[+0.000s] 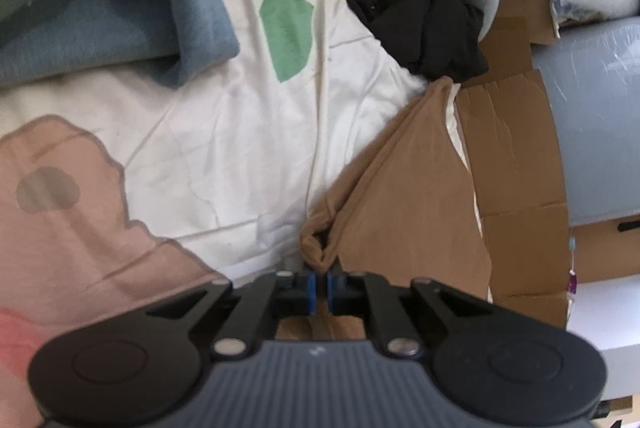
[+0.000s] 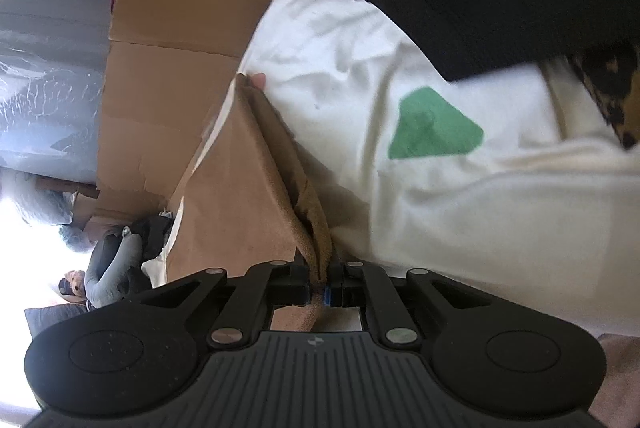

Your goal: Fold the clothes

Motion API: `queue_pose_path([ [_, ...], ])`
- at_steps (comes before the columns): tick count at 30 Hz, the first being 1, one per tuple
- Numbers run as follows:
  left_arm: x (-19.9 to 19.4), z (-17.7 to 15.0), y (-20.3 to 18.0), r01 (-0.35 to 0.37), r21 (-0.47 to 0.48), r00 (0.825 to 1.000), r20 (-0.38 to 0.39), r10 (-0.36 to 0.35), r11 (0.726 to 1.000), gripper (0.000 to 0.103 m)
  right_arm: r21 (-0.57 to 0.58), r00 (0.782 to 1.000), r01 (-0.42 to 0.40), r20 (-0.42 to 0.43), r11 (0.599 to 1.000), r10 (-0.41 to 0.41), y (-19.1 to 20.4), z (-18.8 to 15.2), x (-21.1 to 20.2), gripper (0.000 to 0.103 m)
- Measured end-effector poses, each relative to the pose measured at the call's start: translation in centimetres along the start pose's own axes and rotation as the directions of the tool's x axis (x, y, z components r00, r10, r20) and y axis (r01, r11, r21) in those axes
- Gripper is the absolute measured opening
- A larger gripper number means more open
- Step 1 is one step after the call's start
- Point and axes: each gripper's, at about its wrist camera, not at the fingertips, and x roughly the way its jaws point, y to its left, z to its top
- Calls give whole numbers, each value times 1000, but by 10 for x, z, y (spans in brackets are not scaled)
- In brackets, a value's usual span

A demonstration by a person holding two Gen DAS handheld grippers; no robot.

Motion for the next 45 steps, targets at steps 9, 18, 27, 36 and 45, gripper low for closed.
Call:
queue_pose_path([
  [9, -11, 0, -5, -13, 12, 1000, -5, 13, 1000, 5, -19, 999, 53, 12, 998, -53, 13, -2, -14, 4],
  [18, -25, -7, -6, -18, 32, 998, -52, 20, 999, 5, -21, 994, 112, 0, 993, -112, 6, -16, -42, 4],
  [27, -40, -16, -10, -40, 70, 995, -91, 46, 997, 4, -14, 987, 156, -25, 988, -156, -3, -29, -69, 4],
  [36, -38, -25, 3, -68, 62, 991, -115, 74, 996, 5, 8, 983, 181, -42, 984, -180, -18, -38, -77, 5],
  [45, -32, -29, 7, -75, 77, 990, -113, 84, 994, 5, 52, 964, 260, -61, 964, -257, -42, -36, -78, 9],
])
